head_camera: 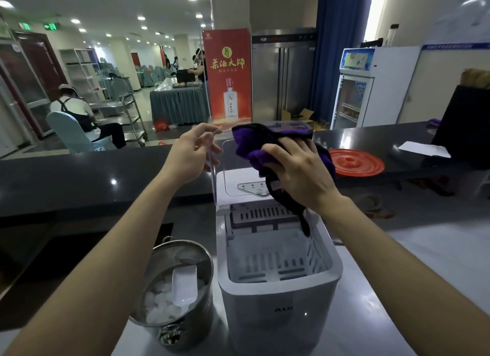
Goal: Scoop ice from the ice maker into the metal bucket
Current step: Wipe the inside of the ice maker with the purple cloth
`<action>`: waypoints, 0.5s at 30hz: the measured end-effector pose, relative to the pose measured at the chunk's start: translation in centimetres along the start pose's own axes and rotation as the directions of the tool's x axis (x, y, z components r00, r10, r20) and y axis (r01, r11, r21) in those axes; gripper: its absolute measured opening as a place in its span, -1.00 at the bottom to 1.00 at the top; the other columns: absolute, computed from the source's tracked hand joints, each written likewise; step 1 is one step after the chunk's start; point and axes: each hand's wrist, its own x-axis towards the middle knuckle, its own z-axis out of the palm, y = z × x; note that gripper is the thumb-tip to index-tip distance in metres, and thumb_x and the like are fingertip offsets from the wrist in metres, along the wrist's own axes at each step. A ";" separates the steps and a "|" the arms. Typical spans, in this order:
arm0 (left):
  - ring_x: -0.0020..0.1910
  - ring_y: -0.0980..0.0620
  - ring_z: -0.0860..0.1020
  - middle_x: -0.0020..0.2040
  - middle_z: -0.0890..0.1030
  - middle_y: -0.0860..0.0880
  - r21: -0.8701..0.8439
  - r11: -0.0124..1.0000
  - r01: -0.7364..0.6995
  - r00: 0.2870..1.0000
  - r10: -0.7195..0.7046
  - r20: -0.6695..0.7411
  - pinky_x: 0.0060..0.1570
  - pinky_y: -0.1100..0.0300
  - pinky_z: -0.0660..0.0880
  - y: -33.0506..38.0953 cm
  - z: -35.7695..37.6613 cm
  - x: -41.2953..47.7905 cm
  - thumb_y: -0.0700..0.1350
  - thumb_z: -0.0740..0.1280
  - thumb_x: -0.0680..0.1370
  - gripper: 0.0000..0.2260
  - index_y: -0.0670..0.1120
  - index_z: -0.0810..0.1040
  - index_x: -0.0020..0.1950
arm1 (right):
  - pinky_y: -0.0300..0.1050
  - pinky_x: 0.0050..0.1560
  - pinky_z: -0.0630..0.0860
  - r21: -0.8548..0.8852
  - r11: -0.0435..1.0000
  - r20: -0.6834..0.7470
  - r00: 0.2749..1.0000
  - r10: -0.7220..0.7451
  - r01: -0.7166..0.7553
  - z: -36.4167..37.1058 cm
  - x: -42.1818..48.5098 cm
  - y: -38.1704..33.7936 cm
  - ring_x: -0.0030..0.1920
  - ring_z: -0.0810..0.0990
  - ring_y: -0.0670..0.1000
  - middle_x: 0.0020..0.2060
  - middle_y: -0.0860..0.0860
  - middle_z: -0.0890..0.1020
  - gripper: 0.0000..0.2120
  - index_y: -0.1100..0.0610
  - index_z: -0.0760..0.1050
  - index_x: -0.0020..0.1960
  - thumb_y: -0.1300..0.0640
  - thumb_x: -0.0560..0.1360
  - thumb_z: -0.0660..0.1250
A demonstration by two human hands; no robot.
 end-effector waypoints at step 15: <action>0.13 -0.01 0.69 0.15 0.71 -0.03 -0.592 0.802 0.074 0.978 0.057 0.200 0.06 0.15 0.59 7.3 -2.9 -7.3 0.14 0.50 0.45 -0.48 -0.04 0.57 0.34 | -0.35 -0.27 0.59 0.804 -0.136 0.589 0.746 0.310 -0.578 -9.8 3.5 -8.5 -0.27 0.69 -0.23 -0.04 -0.07 0.67 -0.70 -0.01 0.48 0.15 0.29 0.74 0.04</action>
